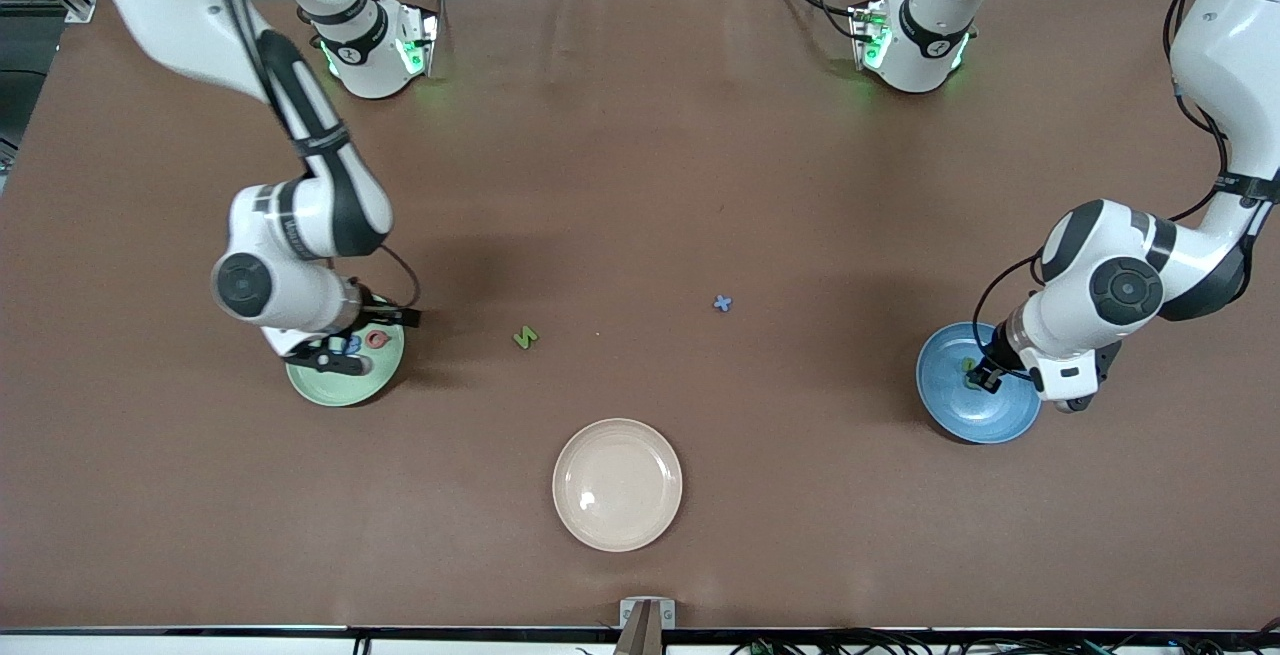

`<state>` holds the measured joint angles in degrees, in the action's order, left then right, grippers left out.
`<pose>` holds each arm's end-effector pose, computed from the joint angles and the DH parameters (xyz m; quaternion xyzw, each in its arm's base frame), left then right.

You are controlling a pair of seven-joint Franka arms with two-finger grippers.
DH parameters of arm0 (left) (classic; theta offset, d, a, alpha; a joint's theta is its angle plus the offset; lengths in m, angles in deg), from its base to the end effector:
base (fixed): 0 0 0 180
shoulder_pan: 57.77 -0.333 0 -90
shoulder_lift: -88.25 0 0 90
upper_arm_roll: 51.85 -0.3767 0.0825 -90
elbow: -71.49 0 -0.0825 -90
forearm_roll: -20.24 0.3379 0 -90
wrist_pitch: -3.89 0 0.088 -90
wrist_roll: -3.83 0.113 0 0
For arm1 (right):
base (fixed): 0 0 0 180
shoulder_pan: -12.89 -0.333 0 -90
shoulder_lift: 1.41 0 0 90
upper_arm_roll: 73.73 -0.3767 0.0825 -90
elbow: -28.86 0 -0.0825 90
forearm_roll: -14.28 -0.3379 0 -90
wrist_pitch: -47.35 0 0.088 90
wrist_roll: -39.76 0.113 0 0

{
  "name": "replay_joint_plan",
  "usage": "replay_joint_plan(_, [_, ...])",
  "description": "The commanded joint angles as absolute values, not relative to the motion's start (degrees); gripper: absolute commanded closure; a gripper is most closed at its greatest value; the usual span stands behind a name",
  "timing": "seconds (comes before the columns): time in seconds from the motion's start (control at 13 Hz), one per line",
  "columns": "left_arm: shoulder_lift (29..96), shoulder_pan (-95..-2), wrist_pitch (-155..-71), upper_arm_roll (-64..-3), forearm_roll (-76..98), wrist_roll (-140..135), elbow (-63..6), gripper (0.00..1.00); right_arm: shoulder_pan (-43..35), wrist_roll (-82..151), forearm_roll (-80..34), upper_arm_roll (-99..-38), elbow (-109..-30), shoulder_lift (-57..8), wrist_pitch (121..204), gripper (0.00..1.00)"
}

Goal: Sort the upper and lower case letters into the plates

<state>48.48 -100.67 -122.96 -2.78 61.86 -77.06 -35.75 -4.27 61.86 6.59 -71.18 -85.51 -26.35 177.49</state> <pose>0.6229 0.0305 0.3100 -0.8914 -0.4522 -0.0069 0.0277 0.5651 0.1535 0.3121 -0.9900 0.1108 0.0872 0.0113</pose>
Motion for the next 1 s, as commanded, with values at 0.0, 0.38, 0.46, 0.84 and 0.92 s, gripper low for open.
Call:
replay_joint_plan(0.0, [49.3, -100.1, -121.8, -1.1, 62.0, -78.0, -36.1, 0.0, -10.4, 72.2, 6.0, -70.7, -84.2, -28.8, 183.1, 0.0])
replay_joint_plan(0.38, [48.4, -86.7, -121.0, 1.0, 59.9, -91.8, -35.1, 0.0, -16.0, 93.2, 6.1, -70.7, -78.7, -35.2, 187.6, 0.0])
replay_joint_plan(0.46, [47.5, -83.6, -121.0, 0.8, 59.8, -94.7, -34.0, 0.0, -16.7, 96.6, 6.2, -70.7, -77.0, -36.7, 187.7, 0.0])
replay_joint_plan(0.84, [45.3, -68.8, -123.2, -3.6, 60.6, -108.6, -32.7, 0.06, -18.6, 103.0, 6.1, -70.7, -74.3, -39.4, 189.5, 0.03])
replay_joint_plan(0.92, [45.3, -66.0, -125.9, -5.9, 60.6, -111.8, -33.1, 0.09, -18.7, 103.0, 6.1, -70.7, -74.4, -39.6, 189.8, 0.06])
